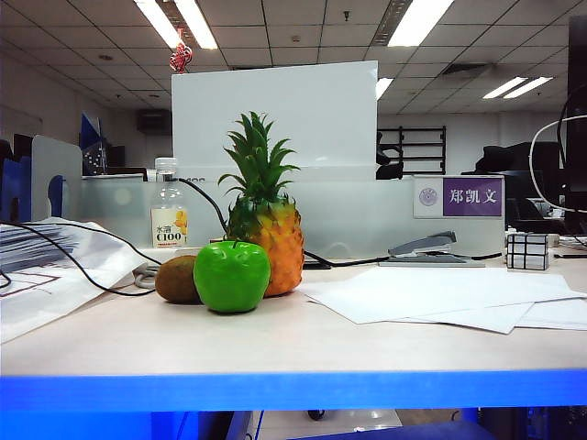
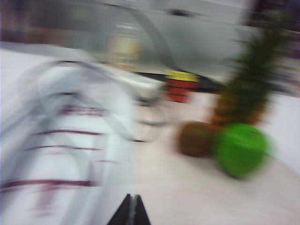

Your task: Arrange all the fruits from large to small from left to right in a row.

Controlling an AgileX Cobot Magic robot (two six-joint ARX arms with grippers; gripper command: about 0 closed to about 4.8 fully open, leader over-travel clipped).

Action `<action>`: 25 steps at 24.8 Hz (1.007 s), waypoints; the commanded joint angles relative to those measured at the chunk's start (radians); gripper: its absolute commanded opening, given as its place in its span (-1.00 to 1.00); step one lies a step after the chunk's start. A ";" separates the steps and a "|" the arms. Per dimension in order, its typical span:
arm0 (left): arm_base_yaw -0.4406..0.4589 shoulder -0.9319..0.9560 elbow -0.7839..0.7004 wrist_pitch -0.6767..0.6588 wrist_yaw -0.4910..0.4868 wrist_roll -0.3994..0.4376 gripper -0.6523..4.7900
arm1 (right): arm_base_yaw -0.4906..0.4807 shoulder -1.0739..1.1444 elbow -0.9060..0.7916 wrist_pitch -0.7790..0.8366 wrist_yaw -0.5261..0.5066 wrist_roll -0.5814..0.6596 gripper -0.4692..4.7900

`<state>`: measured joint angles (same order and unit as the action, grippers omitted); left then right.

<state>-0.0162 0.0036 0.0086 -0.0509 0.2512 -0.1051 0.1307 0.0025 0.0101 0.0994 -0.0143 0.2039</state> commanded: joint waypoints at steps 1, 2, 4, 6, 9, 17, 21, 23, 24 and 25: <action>0.000 -0.002 0.001 0.018 0.235 0.016 -0.78 | 0.001 -0.002 -0.001 0.013 -0.138 0.178 -0.82; 0.000 -0.002 0.001 0.017 0.270 0.019 -0.78 | 0.001 -0.002 -0.001 0.009 -0.205 0.209 -0.83; 0.000 -0.002 0.001 0.018 0.320 0.018 -0.78 | 0.002 -0.001 -0.001 0.000 -0.316 0.217 -0.82; 0.000 -0.002 0.001 0.024 0.354 0.016 -0.78 | 0.002 -0.001 -0.001 -0.010 -0.416 0.218 -0.82; 0.000 -0.002 0.001 0.028 0.359 0.010 -0.78 | 0.002 -0.001 -0.001 -0.034 -0.553 0.251 -0.83; 0.000 -0.002 0.001 0.031 0.351 0.011 -0.78 | 0.002 -0.001 0.007 -0.268 -0.614 0.237 -0.83; 0.000 -0.002 0.001 0.039 0.352 -0.020 -0.78 | 0.002 -0.002 0.018 -0.267 -0.586 0.229 -0.83; 0.000 -0.002 0.001 0.077 0.351 -0.093 -0.78 | 0.002 -0.002 0.019 -0.251 -0.584 0.213 -0.83; 0.000 -0.002 0.001 0.101 0.349 -0.127 -0.78 | 0.002 -0.002 0.019 -0.243 -0.583 0.210 -0.83; 0.000 -0.002 0.001 0.128 0.344 -0.164 -0.78 | 0.002 -0.001 0.019 -0.232 -0.583 0.208 -0.83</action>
<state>-0.0162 0.0036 0.0086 0.0067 0.6010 -0.1886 0.1310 0.0025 0.0216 -0.1627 -0.6006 0.4248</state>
